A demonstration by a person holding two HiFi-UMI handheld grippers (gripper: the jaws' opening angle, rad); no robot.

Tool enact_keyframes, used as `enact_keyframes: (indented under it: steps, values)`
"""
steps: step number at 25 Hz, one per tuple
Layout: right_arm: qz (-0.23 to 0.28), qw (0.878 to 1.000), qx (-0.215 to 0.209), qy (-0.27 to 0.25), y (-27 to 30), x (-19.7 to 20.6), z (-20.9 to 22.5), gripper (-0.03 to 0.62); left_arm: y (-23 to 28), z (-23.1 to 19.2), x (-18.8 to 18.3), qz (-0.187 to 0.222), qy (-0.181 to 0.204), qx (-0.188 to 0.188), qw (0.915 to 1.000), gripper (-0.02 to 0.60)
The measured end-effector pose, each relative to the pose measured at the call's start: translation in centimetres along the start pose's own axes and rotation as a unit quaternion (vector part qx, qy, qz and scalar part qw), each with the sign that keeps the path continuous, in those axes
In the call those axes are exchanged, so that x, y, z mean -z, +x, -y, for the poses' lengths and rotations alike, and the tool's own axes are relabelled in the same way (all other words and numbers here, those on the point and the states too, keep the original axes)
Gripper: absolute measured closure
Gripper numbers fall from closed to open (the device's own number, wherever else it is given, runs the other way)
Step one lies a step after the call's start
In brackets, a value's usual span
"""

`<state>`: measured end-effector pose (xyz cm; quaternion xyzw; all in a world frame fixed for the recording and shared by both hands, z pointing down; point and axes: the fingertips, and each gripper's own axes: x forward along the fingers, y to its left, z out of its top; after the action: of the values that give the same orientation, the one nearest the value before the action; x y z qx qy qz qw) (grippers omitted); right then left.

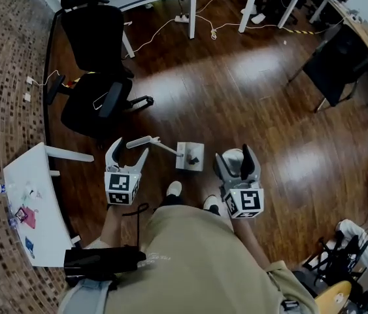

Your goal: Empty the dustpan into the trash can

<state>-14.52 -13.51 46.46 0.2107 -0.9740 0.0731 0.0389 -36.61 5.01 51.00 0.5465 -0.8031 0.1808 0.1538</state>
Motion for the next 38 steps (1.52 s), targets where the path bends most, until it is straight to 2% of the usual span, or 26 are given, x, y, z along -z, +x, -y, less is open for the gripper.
enact_keyframes:
  steps: [2,4,6,8,10,12,15,21,26,29,32,34,38]
  values:
    - [-0.009,1.0,-0.001,-0.001,0.6,0.4,-1.0,0.215,0.8,-1.4,1.8,-0.04,0.035,0.034,0.998,0.258]
    - [-0.018,1.0,0.002,-0.004,1.0,0.9,-1.7,0.215,1.9,-2.2,3.9,-0.101,0.084,0.075,0.9885,0.257]
    - [-0.028,1.0,0.007,-0.005,1.2,1.4,-2.3,0.215,3.0,-2.6,6.7,-0.175,0.131,0.12,0.9684,0.256]
    - [-0.037,0.999,0.012,-0.008,1.2,1.9,-2.9,0.215,4.0,-2.4,9.8,-0.234,0.167,0.17,0.9426,0.256]
    - [-0.044,0.999,0.015,-0.011,1.1,2.3,-3.5,0.215,5.3,-2.2,12.6,-0.267,0.202,0.204,0.92,0.265]
    - [-0.051,0.998,0.017,-0.014,0.8,2.7,-3.9,0.215,6.9,-2.1,14.7,-0.281,0.227,0.22,0.9063,0.276]
    - [-0.065,0.997,0.028,-0.014,0.2,3.2,-4.2,0.215,9.6,-1.8,17.1,-0.29,0.235,0.238,0.8966,0.301]
    - [-0.085,0.995,0.047,-0.006,-0.9,4.7,-4.3,0.215,13.5,-1.4,21.5,-0.323,0.237,0.282,0.8718,0.301]
    - [-0.085,0.994,0.064,-0.005,-1.9,4.5,-3.5,0.215,15.3,-0.8,24.3,-0.352,0.246,0.302,0.851,0.303]
    - [-0.086,0.994,0.074,-0.002,-2.7,4.6,-2.9,0.215,15.8,-0.1,25.8,-0.366,0.253,0.313,0.8392,0.324]
    - [-0.086,0.993,0.081,0.001,-3.4,4.7,-2.3,0.215,15.8,0.6,27.6,-0.383,0.27,0.317,0.8246,0.376]
    - [-0.086,0.993,0.085,0.002,-3.7,4.7,-2.1,0.215,16.0,1.1,27.4,-0.375,0.296,0.316,0.8198,0.43]
    - [-0.086,0.992,0.088,0.007,-4.1,4.8,-1.9,0.215,16.1,1.4,27.4,-0.371,0.315,0.304,0.8192,0.465]
